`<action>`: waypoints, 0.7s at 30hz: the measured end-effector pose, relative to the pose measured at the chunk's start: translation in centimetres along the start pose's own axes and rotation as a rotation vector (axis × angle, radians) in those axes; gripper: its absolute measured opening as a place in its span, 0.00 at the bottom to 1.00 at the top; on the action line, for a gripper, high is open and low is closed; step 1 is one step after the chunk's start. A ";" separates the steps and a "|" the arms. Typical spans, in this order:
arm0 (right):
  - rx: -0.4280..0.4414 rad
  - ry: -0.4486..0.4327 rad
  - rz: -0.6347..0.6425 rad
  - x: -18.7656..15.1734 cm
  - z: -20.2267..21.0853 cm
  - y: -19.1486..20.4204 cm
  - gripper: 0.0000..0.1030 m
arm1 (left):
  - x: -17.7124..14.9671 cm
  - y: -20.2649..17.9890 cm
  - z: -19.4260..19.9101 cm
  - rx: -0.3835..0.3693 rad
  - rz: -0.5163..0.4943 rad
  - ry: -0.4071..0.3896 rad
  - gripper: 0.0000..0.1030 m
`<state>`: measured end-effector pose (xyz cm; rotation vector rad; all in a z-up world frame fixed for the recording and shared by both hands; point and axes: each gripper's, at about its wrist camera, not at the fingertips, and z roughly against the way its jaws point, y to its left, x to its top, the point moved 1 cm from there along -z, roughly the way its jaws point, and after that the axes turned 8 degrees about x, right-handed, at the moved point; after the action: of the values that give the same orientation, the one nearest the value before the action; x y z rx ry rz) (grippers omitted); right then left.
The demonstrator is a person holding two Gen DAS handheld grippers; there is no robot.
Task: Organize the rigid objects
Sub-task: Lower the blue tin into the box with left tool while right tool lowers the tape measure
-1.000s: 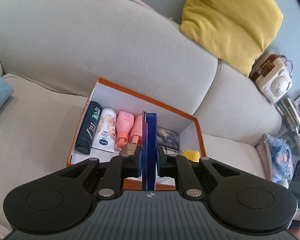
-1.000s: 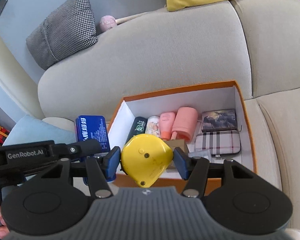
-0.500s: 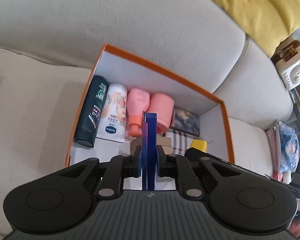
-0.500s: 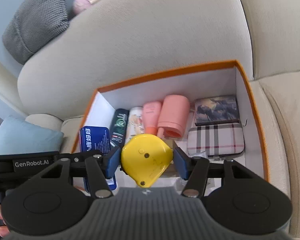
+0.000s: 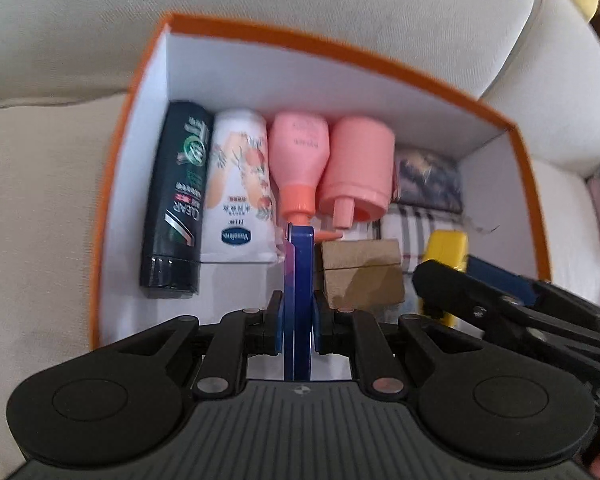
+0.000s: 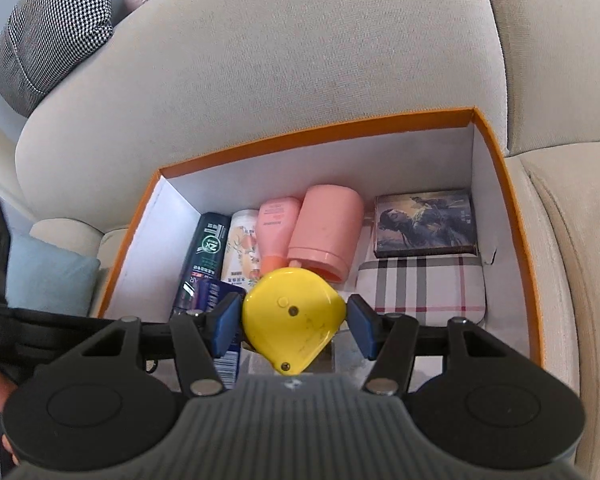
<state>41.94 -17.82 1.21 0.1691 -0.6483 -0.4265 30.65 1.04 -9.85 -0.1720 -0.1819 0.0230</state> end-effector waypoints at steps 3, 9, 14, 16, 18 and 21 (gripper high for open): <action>0.000 0.000 -0.005 0.0 -0.1 -0.2 0.57 | 0.4 0.2 -1.3 -0.003 0.021 0.052 0.14; -0.017 -0.006 -0.017 -0.2 -0.1 -0.4 0.58 | 0.6 0.4 -3.0 0.016 0.056 0.106 0.15; -0.034 -0.004 -0.027 -0.6 -0.1 -0.4 0.58 | 0.4 0.3 -2.1 0.064 0.030 0.071 0.21; -0.034 -0.002 -0.029 -0.7 0.0 -0.3 0.58 | 0.3 0.3 -1.6 0.086 0.013 0.057 0.21; -0.032 0.004 -0.036 -0.8 0.2 -0.1 0.58 | 0.1 0.3 -1.0 0.101 -0.003 0.039 0.21; -0.041 0.027 -0.055 -1.0 0.3 0.3 0.58 | -0.2 0.3 -0.1 0.103 -0.005 0.003 0.21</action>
<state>41.10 -17.13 1.00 0.1541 -0.6093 -0.4897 30.43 1.31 -10.04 -0.0692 -0.1781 0.0267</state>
